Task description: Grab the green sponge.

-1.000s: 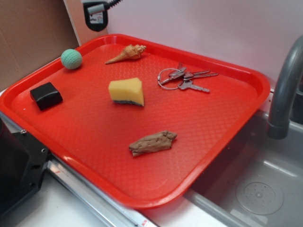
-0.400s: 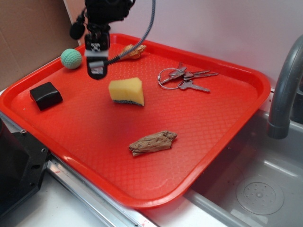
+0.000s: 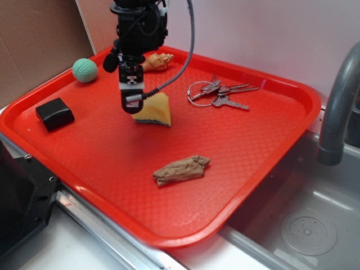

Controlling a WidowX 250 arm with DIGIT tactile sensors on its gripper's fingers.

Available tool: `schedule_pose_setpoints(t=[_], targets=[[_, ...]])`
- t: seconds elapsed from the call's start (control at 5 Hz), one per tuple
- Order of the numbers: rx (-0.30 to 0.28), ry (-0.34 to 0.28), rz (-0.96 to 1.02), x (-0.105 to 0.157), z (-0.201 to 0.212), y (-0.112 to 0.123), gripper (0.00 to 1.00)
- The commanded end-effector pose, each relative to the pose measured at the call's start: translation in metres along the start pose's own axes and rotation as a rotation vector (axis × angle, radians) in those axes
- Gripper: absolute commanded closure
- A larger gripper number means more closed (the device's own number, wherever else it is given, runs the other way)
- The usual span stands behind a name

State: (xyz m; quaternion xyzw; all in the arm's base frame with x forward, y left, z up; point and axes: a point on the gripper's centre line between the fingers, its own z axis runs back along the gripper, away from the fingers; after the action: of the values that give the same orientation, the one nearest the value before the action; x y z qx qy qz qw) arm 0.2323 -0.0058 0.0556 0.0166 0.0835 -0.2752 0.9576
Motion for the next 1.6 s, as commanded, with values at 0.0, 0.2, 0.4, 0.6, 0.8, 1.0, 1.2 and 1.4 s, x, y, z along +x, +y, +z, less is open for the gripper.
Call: schedule_pose_setpoints(t=[0.0, 0.2, 0.4, 0.6, 0.8, 1.0, 1.2, 1.4], targets=[[-0.005, -0.009, -0.036, 0.03, -0.011, -0.016, 0.0], [-0.037, 0.049, -0.044, 0.03, -0.029, -0.023, 0.0], [-0.047, 0.048, -0.016, 0.025, -0.031, -0.02, 0.15], [-0.049, 0.045, 0.001, 0.023, -0.031, -0.018, 1.0], [-0.054, 0.03, 0.001, 0.02, -0.022, -0.018, 1.0], [-0.02, 0.04, 0.089, 0.006, 0.011, -0.016, 1.0], [0.029, -0.029, 0.353, -0.047, 0.052, -0.033, 1.0], [-0.05, -0.173, 0.591, -0.1, 0.087, -0.053, 1.0]])
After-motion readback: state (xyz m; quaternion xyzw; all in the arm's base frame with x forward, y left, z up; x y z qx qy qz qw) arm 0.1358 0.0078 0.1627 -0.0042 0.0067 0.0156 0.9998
